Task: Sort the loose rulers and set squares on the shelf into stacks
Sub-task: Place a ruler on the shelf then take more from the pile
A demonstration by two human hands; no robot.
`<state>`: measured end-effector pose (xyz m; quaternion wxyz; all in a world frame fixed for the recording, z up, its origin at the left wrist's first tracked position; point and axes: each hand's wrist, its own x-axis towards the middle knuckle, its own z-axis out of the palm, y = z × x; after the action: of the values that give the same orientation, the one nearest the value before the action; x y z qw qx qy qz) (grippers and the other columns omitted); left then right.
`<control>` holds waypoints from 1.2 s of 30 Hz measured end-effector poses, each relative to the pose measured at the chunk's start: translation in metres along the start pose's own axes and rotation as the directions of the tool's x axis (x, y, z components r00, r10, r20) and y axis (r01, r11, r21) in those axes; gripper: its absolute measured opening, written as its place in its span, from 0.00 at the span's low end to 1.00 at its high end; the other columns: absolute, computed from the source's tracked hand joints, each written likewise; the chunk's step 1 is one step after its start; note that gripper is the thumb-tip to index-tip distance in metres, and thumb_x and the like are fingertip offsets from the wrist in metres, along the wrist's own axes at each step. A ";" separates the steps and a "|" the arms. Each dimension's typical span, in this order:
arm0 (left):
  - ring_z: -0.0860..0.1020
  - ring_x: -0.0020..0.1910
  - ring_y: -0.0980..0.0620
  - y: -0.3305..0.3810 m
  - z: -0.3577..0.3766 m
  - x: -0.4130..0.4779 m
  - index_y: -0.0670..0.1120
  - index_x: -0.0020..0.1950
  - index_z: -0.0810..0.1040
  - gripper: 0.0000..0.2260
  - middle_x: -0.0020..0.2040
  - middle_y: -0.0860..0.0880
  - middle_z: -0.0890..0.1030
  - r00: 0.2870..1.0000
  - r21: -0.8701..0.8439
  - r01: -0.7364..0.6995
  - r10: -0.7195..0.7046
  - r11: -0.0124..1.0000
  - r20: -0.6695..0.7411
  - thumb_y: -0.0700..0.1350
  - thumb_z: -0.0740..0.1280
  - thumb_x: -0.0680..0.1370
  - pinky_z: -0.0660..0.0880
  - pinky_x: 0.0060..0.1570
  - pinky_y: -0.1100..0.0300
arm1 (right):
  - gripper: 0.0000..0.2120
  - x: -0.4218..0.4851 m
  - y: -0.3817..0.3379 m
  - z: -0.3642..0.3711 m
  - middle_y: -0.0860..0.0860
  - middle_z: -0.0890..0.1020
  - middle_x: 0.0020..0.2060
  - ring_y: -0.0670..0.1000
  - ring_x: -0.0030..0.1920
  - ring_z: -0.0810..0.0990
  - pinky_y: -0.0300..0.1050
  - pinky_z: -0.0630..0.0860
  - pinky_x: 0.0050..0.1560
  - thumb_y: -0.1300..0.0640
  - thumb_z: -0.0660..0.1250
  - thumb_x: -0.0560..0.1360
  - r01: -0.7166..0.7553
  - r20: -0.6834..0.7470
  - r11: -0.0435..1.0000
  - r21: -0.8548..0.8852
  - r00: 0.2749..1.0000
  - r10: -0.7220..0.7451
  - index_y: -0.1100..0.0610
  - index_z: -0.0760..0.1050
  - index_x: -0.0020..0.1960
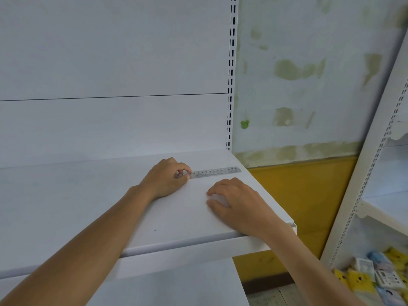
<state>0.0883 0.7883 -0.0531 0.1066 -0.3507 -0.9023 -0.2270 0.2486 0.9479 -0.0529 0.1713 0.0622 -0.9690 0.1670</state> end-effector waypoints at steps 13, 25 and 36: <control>0.72 0.54 0.53 0.000 -0.019 -0.015 0.54 0.61 0.74 0.13 0.52 0.53 0.71 0.998 0.069 0.062 -0.061 0.996 -0.014 0.51 0.62 0.77 0.69 0.56 0.57 | 0.14 0.005 -0.001 -0.006 0.43 0.74 0.62 0.46 0.64 0.69 0.42 0.64 0.63 0.47 0.59 0.77 -0.075 0.044 0.997 0.004 0.996 0.074 0.47 0.73 0.61; 0.75 0.48 0.57 -0.141 -0.183 -0.216 0.53 0.54 0.78 0.08 0.50 0.53 0.77 0.934 0.176 0.349 -0.326 0.920 -0.145 0.49 0.65 0.76 0.70 0.50 0.62 | 0.15 0.111 -0.208 0.059 0.49 0.78 0.55 0.49 0.55 0.76 0.46 0.73 0.57 0.57 0.62 0.75 0.181 -0.075 0.954 0.237 0.983 -0.168 0.53 0.73 0.62; 0.74 0.46 0.55 -0.240 -0.312 -0.418 0.48 0.54 0.80 0.09 0.47 0.52 0.77 0.807 0.184 0.555 -0.473 0.811 -0.353 0.44 0.66 0.76 0.65 0.44 0.67 | 0.18 0.168 -0.460 0.135 0.52 0.76 0.60 0.53 0.57 0.76 0.45 0.70 0.52 0.54 0.63 0.75 0.402 0.056 0.869 0.287 0.899 -0.434 0.52 0.70 0.64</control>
<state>0.2410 0.2370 -0.0077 0.2198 -0.0347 -0.9605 -0.1671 0.1314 0.4597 0.0256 0.1354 0.3032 -0.9091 0.2516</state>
